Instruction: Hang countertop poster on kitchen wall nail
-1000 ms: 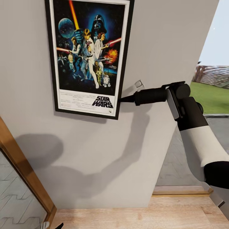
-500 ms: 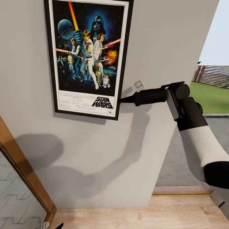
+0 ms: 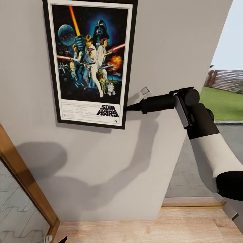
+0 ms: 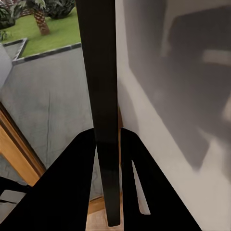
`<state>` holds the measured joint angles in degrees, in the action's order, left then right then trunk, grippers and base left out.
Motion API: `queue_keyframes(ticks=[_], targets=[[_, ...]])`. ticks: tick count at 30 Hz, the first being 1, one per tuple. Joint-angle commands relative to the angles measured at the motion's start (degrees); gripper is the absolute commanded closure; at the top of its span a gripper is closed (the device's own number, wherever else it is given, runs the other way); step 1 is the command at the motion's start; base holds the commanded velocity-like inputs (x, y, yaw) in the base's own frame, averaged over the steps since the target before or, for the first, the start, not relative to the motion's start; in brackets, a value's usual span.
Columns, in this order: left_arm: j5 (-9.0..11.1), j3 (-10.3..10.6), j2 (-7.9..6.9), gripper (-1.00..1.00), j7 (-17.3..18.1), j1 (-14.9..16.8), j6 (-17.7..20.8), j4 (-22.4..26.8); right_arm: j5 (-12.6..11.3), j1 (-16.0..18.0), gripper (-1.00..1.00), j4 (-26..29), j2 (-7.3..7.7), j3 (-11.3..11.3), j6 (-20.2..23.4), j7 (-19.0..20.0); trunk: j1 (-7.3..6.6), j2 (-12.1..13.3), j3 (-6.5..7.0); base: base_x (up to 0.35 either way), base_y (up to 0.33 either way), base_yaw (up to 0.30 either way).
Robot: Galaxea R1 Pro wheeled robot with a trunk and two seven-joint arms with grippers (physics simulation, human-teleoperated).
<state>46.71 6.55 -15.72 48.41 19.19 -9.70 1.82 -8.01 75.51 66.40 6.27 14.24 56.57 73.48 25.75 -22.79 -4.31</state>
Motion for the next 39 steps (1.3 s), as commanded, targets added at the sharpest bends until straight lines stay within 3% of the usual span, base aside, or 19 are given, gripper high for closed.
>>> queue_keyframes(ticks=[1, 39], targets=[[0.31, 0.48, -0.01, -1.00, 0.10, 0.06, -0.40, -0.06, -0.43, 0.08, 1.00, 0.00, 0.05, 0.14, 0.50, -0.02, 0.04, -0.13, -0.13, 0.000, 0.000, 0.000], [0.31, 0.47, -0.01, -1.00, 0.10, 0.06, -0.40, -0.05, -0.43, 0.08, 1.00, 0.40, 0.09, 0.26, 0.47, -0.08, 0.04, -0.13, -0.13, 0.000, 0.000, 0.000]])
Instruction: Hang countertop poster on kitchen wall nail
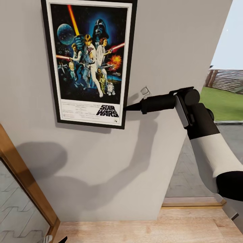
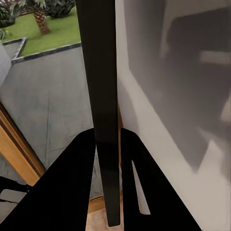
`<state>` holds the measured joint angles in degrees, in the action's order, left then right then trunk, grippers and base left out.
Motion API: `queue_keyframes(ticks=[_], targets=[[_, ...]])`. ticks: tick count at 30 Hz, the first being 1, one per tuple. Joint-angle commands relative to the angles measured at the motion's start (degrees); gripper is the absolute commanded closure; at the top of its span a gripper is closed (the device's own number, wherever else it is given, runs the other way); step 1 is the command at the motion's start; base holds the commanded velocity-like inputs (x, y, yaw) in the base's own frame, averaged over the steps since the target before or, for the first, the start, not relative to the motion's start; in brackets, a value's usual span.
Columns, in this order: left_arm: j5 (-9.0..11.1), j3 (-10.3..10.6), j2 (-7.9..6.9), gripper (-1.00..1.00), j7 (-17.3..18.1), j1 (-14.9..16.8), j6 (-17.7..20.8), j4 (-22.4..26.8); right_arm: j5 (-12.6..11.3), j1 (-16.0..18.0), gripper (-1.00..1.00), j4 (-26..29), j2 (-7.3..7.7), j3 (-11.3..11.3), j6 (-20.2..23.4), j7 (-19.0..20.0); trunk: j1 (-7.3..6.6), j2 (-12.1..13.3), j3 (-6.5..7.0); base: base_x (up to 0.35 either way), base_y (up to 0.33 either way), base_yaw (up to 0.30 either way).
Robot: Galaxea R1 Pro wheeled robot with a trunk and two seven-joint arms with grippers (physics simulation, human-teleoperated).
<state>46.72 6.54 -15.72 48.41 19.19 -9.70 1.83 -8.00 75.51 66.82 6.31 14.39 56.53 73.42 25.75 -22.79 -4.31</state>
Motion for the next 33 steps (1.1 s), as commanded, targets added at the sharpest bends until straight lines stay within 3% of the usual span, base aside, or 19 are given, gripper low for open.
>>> queue_keyframes(ticks=[1, 33], targets=[[0.31, 0.44, -0.01, -1.00, 0.10, 0.06, -0.40, -0.03, -0.22, 0.08, 1.00, -0.02, 0.09, 0.11, 0.51, -0.03, 0.04, -0.13, -0.13, 0.000, 0.000, 0.000], [0.31, 0.43, -0.01, -1.00, 0.03, 0.06, -0.38, -0.02, -0.27, -0.77, 1.00, 0.15, 0.33, 0.03, 0.09, 0.05, 0.04, -0.13, -0.13, 0.000, 0.000, 0.000]])
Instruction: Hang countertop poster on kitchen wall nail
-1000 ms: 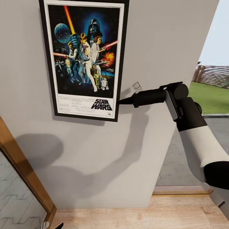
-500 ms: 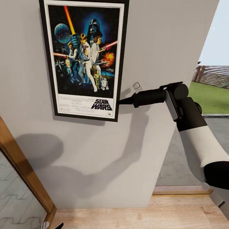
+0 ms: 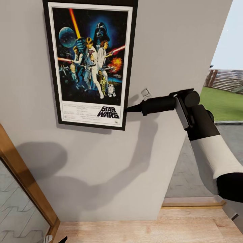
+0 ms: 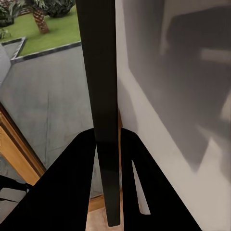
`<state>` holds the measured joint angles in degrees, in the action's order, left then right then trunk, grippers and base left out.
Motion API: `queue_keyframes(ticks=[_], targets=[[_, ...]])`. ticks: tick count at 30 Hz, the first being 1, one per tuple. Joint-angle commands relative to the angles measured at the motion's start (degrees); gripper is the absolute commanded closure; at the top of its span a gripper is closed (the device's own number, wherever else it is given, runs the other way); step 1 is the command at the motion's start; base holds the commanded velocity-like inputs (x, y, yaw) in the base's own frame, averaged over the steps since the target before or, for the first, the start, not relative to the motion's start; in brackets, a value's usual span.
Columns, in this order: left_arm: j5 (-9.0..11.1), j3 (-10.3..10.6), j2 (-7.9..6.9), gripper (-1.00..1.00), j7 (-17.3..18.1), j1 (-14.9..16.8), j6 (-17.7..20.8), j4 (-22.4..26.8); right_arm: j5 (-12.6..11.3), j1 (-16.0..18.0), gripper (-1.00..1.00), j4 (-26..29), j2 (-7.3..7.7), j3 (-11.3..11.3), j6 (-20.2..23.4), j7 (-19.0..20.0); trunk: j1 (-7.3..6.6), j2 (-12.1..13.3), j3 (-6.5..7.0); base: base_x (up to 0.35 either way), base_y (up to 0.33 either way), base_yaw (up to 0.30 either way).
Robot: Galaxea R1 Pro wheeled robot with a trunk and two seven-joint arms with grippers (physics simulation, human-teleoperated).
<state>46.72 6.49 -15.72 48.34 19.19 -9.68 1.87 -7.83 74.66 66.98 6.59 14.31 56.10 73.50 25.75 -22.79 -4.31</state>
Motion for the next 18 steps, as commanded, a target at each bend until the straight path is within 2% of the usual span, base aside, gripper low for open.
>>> queue_keyframes(ticks=[1, 18], targets=[[0.30, 0.51, -0.01, -1.00, 0.10, 0.06, -0.41, -0.06, -0.48, -0.05, 1.00, 0.00, 0.07, 0.11, 0.42, -0.02, 0.04, -0.13, -0.13, 0.000, 0.000, 0.000], [0.30, 0.49, -0.01, -1.00, 0.09, 0.06, -0.43, -0.03, -0.52, -2.30, 1.00, 1.73, 0.09, 0.10, 0.30, -0.02, 0.04, -0.13, -0.13, 0.000, 0.000, 0.000]])
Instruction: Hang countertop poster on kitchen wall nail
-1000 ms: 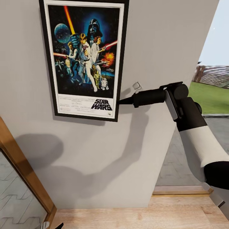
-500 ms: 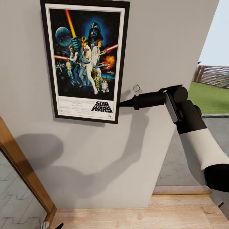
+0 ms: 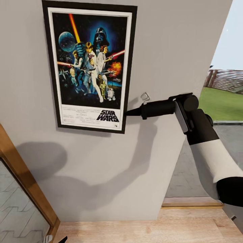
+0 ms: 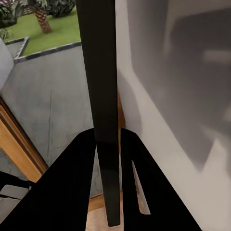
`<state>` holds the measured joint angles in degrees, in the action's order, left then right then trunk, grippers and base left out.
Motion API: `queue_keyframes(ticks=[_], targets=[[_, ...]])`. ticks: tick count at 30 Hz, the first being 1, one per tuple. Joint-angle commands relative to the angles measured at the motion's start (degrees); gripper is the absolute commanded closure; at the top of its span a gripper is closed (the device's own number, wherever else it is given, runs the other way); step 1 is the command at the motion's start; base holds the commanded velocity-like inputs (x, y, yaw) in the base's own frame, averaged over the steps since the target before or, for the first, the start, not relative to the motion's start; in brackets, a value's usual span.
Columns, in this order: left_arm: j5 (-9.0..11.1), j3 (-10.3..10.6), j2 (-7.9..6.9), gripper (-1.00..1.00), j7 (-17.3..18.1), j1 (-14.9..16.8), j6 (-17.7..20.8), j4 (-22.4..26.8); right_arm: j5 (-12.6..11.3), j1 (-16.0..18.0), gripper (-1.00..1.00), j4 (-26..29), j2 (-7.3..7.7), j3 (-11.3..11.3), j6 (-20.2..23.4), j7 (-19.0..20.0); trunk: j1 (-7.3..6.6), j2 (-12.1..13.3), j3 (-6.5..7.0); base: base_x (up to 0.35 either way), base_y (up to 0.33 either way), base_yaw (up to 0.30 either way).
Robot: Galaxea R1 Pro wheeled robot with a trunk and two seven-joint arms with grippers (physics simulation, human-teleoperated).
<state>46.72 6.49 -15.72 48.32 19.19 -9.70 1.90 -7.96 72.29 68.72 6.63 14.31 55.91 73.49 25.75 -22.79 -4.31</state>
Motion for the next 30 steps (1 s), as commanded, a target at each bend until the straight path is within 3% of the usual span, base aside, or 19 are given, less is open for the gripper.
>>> queue_keyframes(ticks=[1, 30], targets=[[0.31, 0.48, -0.01, -1.00, 0.10, 0.06, -0.40, -0.08, -0.39, 0.03, 1.00, 0.12, 0.05, 0.11, 0.49, -0.01, 0.04, -0.13, -0.13, 0.000, 0.000, 0.000], [0.31, 0.46, -0.01, -1.00, 0.10, 0.06, -0.40, -0.06, -0.39, -1.18, 1.00, 0.80, 0.05, 0.11, 0.51, -0.01, 0.04, -0.13, -0.13, 0.000, 0.000, 0.000]])
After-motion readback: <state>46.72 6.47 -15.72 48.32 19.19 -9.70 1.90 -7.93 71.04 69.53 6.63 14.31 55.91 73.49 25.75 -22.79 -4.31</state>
